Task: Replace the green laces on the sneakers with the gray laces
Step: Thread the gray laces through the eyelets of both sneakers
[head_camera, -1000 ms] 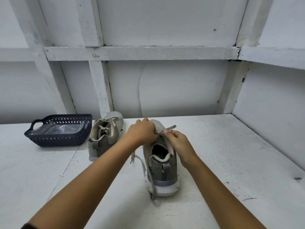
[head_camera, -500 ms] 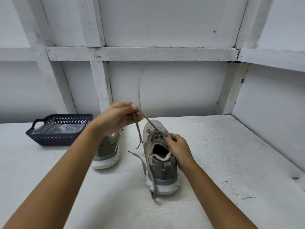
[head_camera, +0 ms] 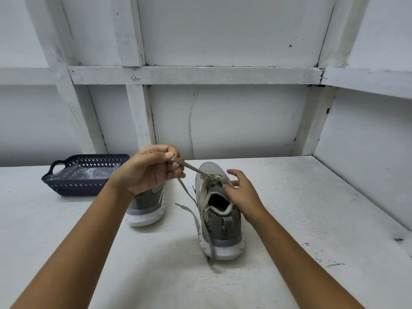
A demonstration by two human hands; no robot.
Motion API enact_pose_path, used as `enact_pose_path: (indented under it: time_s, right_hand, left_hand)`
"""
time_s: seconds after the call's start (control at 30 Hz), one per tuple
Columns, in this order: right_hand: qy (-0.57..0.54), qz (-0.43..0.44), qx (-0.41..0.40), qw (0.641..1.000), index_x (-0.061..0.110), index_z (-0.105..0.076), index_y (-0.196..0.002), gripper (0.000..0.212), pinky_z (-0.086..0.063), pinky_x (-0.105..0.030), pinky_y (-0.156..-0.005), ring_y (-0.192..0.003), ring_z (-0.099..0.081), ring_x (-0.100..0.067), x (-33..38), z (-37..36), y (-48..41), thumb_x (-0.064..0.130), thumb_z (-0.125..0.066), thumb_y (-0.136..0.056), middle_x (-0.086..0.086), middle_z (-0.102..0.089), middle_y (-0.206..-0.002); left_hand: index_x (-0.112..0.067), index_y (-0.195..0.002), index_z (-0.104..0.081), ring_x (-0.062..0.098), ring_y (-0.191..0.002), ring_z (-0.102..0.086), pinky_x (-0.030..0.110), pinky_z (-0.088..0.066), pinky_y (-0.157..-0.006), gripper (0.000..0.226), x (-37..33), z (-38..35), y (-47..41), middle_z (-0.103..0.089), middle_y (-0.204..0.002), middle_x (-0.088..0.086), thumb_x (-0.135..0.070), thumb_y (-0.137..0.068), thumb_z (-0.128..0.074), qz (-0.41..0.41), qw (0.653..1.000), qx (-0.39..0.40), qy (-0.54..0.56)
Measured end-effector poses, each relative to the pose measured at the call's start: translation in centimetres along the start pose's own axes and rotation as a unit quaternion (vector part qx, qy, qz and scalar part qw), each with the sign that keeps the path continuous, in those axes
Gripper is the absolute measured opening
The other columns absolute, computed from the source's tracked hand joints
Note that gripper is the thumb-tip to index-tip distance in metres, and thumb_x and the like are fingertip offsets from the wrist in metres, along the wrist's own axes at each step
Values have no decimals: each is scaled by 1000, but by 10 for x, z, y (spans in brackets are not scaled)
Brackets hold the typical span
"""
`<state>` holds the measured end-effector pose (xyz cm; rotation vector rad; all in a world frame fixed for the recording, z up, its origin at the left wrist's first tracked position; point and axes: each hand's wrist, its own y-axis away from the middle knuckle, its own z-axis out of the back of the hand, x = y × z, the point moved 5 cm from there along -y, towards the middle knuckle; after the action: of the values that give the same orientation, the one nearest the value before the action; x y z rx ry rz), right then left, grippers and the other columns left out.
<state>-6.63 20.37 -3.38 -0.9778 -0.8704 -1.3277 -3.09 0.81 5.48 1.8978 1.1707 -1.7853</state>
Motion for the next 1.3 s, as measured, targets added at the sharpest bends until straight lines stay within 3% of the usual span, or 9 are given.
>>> enact_pose_path:
  time_s: [0.13,0.33,0.5,0.6,0.83,0.93,1.03,1.2,1.3]
  right_hand:
    - [132,152,54,978,29,-65,-116,34,-34,-18,-92,-106,-46,-11,34,-1,3,24,-70,-83,0,-45,-110]
    - [283,239,74,926,17,-73,-102,18,-34,-18,-68,-79,-45,-10,57,9,10,26,-62,-89,7,-44,-79]
    - [257,200,173,929,20,-74,-98,21,-41,-13,-73,-81,-54,-5,50,24,23,8,-62,-86,10,-61,-86]
    - [285,187,205,917,20,-74,-100,32,-45,-20,-79,-89,-57,-8,48,23,27,0,-55,-83,13,-61,-87]
    - [311,167,196,915,24,-74,-97,39,-47,-28,-85,-95,-58,-14,49,29,28,1,-45,-86,17,-60,-89]
    - [303,166,189,919,30,-72,-99,35,-42,-17,-79,-94,-54,-11,49,31,28,8,-45,-91,5,-56,-100]
    - [261,174,180,932,29,-69,-103,25,-38,-16,-73,-85,-52,-3,61,33,29,18,-47,-96,8,-56,-96]
    - [114,133,250,952,19,-69,-108,33,-37,-3,-60,-64,-55,13,89,24,36,42,-49,-93,28,-62,-65]
    - [134,151,254,946,27,-66,-115,38,-45,-8,-69,-76,-61,7,96,4,37,50,-55,-87,18,-68,-80]
  left_hand:
    - [-9,-73,-67,13,-59,-56,29,-53,-66,19,10,-14,-4,-59,-70,5,-26,-75,-77,40,999,10,-23]
    - [-4,-78,-63,16,-42,-55,23,-51,-46,32,30,-20,4,-63,-72,13,-35,-82,-69,176,983,-5,-51]
    - [-11,-92,-53,14,-50,-58,23,-51,-49,41,62,-13,7,-57,-78,6,-51,-93,-45,354,836,-165,-386]
    - [-12,-90,-51,14,-62,-62,24,-53,-53,41,78,-14,1,-54,-78,2,-54,-88,-53,354,807,-166,-442]
    - [-14,-69,-62,11,-71,-62,30,-56,-73,30,68,-18,-2,-64,-74,2,-21,-95,-48,324,827,-136,-439]
    - [-12,-69,-64,12,-74,-63,33,-52,-83,29,47,-29,-2,-69,-73,2,-14,-95,-51,257,911,-85,-310]
    - [-7,-72,-59,16,-64,-64,28,-56,-72,19,19,-39,-7,-63,-63,5,-17,-88,-53,174,976,-86,-101]
    - [-10,-89,-53,11,-52,-63,28,-58,-64,11,-16,-36,-29,-61,-56,-2,-16,-87,-43,70,980,-176,63]
    - [-9,-91,-55,12,-60,-69,29,-58,-66,22,-23,-31,-44,-70,-66,0,-11,-97,-35,41,970,-214,104]
